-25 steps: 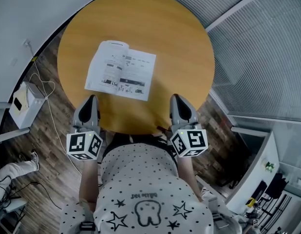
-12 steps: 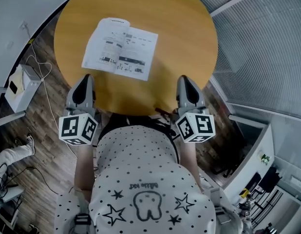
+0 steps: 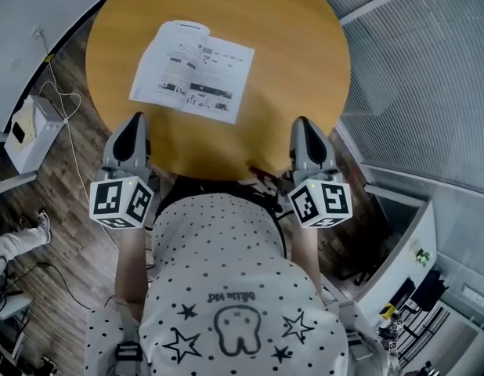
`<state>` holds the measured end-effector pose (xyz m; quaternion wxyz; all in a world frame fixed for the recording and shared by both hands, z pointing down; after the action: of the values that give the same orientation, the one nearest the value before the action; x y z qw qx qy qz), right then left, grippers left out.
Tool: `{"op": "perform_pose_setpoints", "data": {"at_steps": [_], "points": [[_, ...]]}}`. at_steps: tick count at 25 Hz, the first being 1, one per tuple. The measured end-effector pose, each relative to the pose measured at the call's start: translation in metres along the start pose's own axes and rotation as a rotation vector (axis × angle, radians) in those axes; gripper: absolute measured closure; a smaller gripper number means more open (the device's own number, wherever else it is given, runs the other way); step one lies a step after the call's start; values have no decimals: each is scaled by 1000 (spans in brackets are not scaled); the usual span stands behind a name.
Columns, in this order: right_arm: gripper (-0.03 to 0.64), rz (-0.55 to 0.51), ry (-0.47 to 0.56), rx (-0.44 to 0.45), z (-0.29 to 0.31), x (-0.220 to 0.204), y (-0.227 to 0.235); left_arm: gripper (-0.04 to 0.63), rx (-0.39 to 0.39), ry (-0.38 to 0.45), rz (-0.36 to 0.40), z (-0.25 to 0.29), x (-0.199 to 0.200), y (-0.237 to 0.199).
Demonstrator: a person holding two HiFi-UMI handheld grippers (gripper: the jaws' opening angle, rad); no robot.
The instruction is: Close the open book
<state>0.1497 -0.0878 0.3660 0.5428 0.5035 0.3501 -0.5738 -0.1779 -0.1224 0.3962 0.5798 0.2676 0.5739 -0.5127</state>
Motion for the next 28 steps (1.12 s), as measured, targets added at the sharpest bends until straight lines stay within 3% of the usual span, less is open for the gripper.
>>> {"op": "perform_pose_setpoints", "data": {"at_steps": [9, 15, 20, 24, 28], "points": [[614, -6, 23, -15, -11, 4, 9, 586, -24, 21, -13, 7, 1, 8], [614, -2, 17, -21, -15, 0, 14, 586, 4, 1, -54, 11, -9, 4], [614, -5, 3, -32, -20, -1, 16, 584, 7, -14, -234, 15, -24, -11], [614, -1, -11, -36, -22, -4, 12, 583, 16, -25, -293, 16, -30, -27], [614, 1, -37, -43, -24, -11, 9, 557, -28, -12, -509, 20, -43, -41]]}}
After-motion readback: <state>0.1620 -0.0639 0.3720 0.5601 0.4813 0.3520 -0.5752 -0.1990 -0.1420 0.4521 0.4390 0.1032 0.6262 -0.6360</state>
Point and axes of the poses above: the fingertips, and each gripper's own axes: z forward along the fingers, y to its right, x out of its top, the point moved 4 cm from there along -z, backward along the fingers, and after that the axes turned 1 degree about y, right-handed, at the moved point
